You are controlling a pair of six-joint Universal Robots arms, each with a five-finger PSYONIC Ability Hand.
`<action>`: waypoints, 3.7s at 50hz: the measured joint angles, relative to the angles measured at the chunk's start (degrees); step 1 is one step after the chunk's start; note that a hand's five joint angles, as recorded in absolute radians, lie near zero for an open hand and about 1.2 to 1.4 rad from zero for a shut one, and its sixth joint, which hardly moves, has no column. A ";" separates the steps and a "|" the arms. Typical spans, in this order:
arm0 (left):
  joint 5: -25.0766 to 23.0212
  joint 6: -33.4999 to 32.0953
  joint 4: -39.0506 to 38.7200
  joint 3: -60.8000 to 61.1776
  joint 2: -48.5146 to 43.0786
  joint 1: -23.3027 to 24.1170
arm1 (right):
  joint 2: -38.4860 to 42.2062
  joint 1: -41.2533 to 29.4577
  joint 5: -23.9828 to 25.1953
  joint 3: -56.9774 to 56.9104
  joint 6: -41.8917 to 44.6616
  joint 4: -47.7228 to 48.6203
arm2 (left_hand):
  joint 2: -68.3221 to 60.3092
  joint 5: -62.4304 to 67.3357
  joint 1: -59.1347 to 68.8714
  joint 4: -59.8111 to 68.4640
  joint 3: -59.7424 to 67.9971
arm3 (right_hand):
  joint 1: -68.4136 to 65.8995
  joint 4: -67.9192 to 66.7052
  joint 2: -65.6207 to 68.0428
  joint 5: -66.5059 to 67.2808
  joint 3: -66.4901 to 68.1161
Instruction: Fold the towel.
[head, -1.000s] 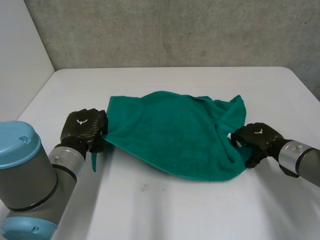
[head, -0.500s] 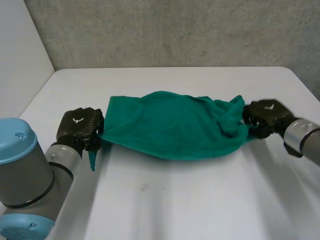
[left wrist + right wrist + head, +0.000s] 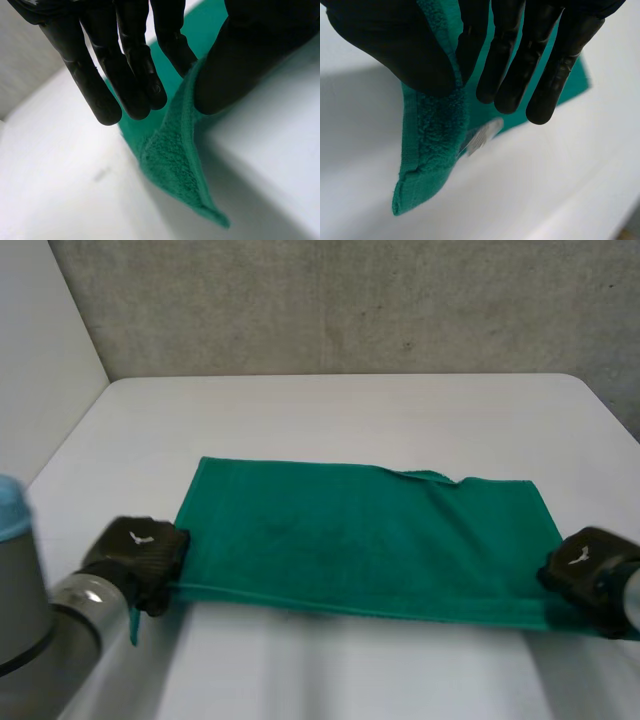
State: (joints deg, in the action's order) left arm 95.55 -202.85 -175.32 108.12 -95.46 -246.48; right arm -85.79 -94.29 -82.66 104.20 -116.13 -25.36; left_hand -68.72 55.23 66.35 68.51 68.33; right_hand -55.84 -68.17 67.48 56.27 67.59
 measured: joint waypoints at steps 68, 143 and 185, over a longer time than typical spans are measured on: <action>-1.27 -4.45 -8.11 1.45 -7.09 -3.90 | 10.74 -4.65 -1.75 -5.98 -12.08 9.10 | -0.08 0.00 0.00 0.02 0.11 | 0.00 -0.23 0.00 0.00 0.15; -3.48 -17.15 -29.28 -30.42 -29.91 0.67 | 24.03 -9.66 -7.08 -38.88 -34.90 22.78 | 57.06 -52.56 -55.34 -56.83 -56.08 | 44.06 54.79 -54.58 -52.45 -55.43; -3.63 0.62 -28.94 -3.11 -14.50 -0.98 | 26.87 7.31 8.98 -8.69 -34.27 37.20 | 57.06 -52.56 -55.34 -56.83 -56.08 | 3.87 6.58 -5.69 -7.21 -6.13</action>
State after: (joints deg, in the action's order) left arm 91.93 -202.23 -204.26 105.02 -109.96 -247.45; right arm -58.92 -86.97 -73.69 95.51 -150.39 11.84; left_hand -11.66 2.67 11.01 11.68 12.25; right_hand -51.97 -61.58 61.79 49.06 61.46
